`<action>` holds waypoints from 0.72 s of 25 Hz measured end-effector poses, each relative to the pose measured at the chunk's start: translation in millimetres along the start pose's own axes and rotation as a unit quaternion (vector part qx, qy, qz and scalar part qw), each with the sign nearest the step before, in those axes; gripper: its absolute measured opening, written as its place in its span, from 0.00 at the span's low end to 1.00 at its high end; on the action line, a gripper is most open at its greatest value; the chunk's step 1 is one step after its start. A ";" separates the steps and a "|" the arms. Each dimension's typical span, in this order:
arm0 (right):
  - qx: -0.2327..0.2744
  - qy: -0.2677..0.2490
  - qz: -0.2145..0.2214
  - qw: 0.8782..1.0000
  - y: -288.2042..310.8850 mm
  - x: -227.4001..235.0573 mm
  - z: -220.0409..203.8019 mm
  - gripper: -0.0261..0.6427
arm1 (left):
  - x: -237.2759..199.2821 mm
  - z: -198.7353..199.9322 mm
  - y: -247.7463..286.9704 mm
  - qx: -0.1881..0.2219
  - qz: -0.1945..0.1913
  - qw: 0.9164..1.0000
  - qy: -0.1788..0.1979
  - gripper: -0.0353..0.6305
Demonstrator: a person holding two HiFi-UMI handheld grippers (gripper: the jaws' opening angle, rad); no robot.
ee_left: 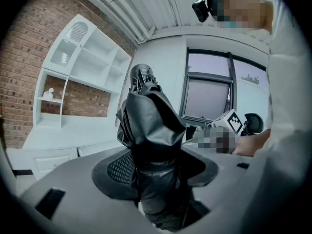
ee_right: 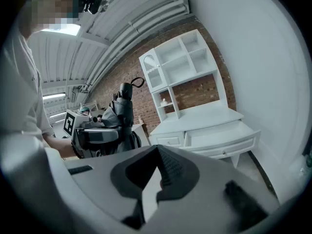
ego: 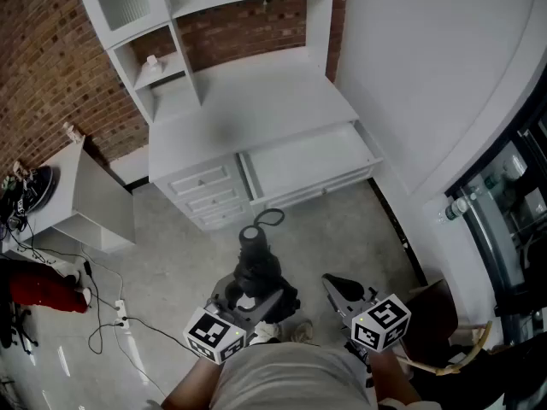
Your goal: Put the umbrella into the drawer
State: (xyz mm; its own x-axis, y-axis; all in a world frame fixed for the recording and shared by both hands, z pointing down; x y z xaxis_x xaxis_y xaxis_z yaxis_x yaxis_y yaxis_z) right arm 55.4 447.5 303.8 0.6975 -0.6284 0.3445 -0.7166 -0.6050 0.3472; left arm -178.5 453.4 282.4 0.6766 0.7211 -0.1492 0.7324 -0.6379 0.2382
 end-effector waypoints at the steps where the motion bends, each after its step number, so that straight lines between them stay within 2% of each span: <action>1: -0.001 -0.001 -0.001 1.000 0.8 -2.9 -0.4 0.08 | -1.2 -0.1 -2.1 -0.002 -0.001 1.000 -0.001 0.45; 5: -0.001 -0.007 -0.004 1.000 4.7 -13.9 -0.5 0.08 | -5.7 -0.5 -9.0 -0.018 -0.001 1.000 0.003 0.45; 11: 0.003 -0.014 -0.005 1.000 11.0 -22.3 2.9 0.08 | -7.7 1.8 -11.8 -0.026 -0.008 0.999 0.031 0.45; 18: 0.004 -0.017 -0.015 1.000 15.6 -29.3 5.3 0.08 | -18.4 1.9 -16.3 -0.022 -0.015 0.999 0.020 0.45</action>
State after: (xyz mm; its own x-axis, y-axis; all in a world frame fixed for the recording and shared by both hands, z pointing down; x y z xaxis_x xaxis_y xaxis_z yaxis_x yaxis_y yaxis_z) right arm 23.7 453.9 294.5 0.7177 -0.6263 0.3045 -0.6958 -0.6272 0.3499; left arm -202.8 450.1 279.5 0.6496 0.7508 -0.1195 0.7481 -0.6033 0.2763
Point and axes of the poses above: the fingertips, and each gripper's own axes: y forward along the fingers, x to its right, z out of its top, the point moved 9 cm from there along -y, backward along the fingers, and after that the axes turned 3 degrees about y, right-handed, at the moved point
